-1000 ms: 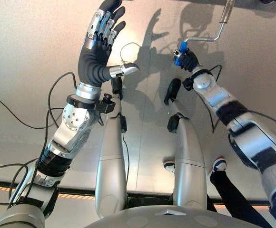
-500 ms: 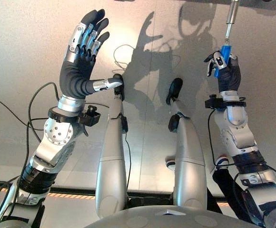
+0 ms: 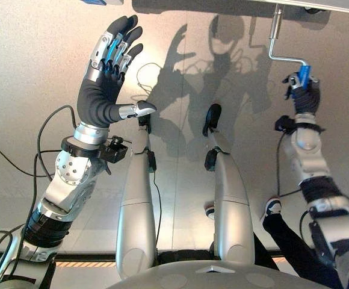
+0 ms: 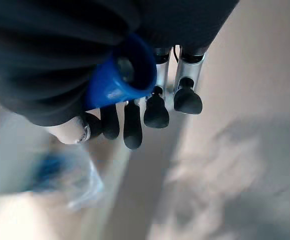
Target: Raise the hospital bed
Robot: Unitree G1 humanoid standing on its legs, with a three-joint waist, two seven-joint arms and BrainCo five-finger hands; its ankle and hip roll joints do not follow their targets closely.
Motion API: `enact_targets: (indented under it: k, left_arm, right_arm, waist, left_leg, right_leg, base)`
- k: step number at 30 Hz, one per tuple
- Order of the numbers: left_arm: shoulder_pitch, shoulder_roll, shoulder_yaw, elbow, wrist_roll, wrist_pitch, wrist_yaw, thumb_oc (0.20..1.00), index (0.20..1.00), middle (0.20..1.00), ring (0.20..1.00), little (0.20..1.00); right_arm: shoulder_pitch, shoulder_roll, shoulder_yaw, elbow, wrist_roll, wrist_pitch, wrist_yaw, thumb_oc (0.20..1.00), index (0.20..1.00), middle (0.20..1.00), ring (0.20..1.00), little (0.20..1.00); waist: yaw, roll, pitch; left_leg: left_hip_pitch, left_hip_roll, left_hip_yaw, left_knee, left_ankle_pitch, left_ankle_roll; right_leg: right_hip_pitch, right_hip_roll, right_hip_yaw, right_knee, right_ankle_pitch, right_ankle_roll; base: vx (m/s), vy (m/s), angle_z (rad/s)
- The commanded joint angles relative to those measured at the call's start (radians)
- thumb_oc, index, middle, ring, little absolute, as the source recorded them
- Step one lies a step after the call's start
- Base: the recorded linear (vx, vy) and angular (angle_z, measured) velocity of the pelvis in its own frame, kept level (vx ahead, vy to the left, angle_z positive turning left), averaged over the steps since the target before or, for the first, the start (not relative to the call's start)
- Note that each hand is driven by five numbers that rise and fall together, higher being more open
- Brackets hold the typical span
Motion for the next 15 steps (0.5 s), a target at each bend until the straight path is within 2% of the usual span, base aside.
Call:
enact_targets:
  k: [1, 2, 4, 6, 7, 8, 11, 15]
  left_arm:
    - [-0.017, 0.009, -0.011, -0.094, -0.007, -0.046, -0.015, 1.0, 1.0, 1.0, 1.0, 1.0]
    - [-0.041, 0.005, -0.035, -0.082, 0.002, -0.04, -0.016, 1.0, 1.0, 1.0, 1.0, 1.0]
    - [-0.053, 0.002, -0.042, -0.076, 0.007, -0.037, -0.016, 1.0, 1.0, 1.0, 1.0, 1.0]
    - [-0.07, 0.005, -0.048, -0.069, 0.012, -0.035, -0.017, 1.0, 1.0, 1.0, 1.0, 1.0]
    - [-0.069, 0.004, -0.045, -0.069, 0.012, -0.035, -0.017, 1.0, 1.0, 1.0, 1.0, 1.0]
    - [-0.073, -0.005, -0.039, -0.071, 0.014, -0.03, -0.019, 1.0, 1.0, 1.0, 1.0, 1.0]
    - [-0.079, -0.047, -0.038, -0.071, 0.022, -0.012, -0.008, 1.0, 1.0, 1.0, 1.0, 1.0]
    - [-0.094, -0.088, -0.051, -0.064, 0.016, 0.004, -0.01, 1.0, 1.0, 1.0, 1.0, 1.0]
  right_arm:
    - [-0.018, -0.229, -0.073, 0.129, 0.093, 0.121, -0.016, 0.2, 0.2, 0.2, 0.2, 0.2]
    - [-0.061, -0.236, -0.012, 0.206, 0.046, 0.162, 0.028, 0.2, 0.2, 0.2, 0.2, 0.2]
    - [-0.088, -0.226, 0.024, 0.231, 0.03, 0.179, 0.056, 0.2, 0.2, 0.2, 0.2, 0.2]
    - [-0.135, -0.209, 0.123, 0.283, -0.104, 0.231, 0.095, 0.2, 0.2, 0.2, 0.2, 0.2]
    - [-0.142, -0.208, 0.128, 0.286, -0.105, 0.231, 0.096, 0.2, 0.2, 0.2, 0.2, 0.2]
    - [-0.185, -0.176, 0.204, 0.31, -0.219, 0.26, 0.111, 0.2, 0.2, 0.2, 0.2, 0.2]
    - [-0.211, -0.123, 0.225, 0.316, -0.258, 0.279, 0.115, 0.2, 0.2, 0.2, 0.2, 0.2]
    - [-0.227, -0.008, 0.247, 0.299, -0.301, 0.297, 0.115, 0.2, 0.2, 0.2, 0.2, 0.2]
  waist:
    - [0.012, 0.053, -0.015]
    - [0.022, 0.065, -0.015]
    - [0.027, 0.074, -0.015]
    - [0.044, 0.083, -0.015]
    - [0.041, 0.084, -0.015]
    - [0.049, 0.091, -0.015]
    - [0.055, 0.1, -0.015]
    - [0.07, 0.117, -0.015]
  left_leg:
    - [0.028, -0.022, -0.016, -0.007, -0.057, -0.004]
    - [0.022, -0.023, -0.017, -0.006, -0.055, -0.003]
    - [0.017, -0.023, -0.017, -0.001, -0.055, -0.003]
    - [0.01, -0.025, -0.02, 0.001, -0.054, -0.001]
    - [0.01, -0.025, -0.02, 0.001, -0.054, -0.001]
    - [0.002, -0.025, -0.021, 0.004, -0.053, 0.002]
    - [-0.009, -0.027, -0.021, 0.01, -0.056, 0.005]
    - [-0.021, -0.03, -0.021, 0.018, -0.058, 0.008]
  right_leg:
    - [0.03, 0.019, -0.009, -0.018, -0.003, 0.053]
    - [0.023, 0.019, -0.012, -0.011, -0.006, 0.052]
    - [0.019, 0.019, -0.017, -0.006, -0.008, 0.05]
    - [0.013, 0.02, -0.021, -0.002, -0.009, 0.048]
    - [0.012, 0.02, -0.021, -0.002, -0.009, 0.048]
    - [0.003, 0.02, -0.024, 0.003, -0.009, 0.046]
    - [-0.007, 0.019, -0.027, 0.009, -0.011, 0.046]
    - [-0.02, 0.019, -0.031, 0.021, -0.016, 0.043]
  base:
    - [0.0, 0.0, 0.0]
    - [0.0, 0.0, 0.0]
    - [0.0, -0.013, 0.06]
    - [0.0, -0.006, 0.03]
    - [0.0, 0.0, 0.0]
    - [0.0, 0.0, 0.0]
    - [0.0, 0.0, 0.0]
    - [0.0, -0.004, -0.02]
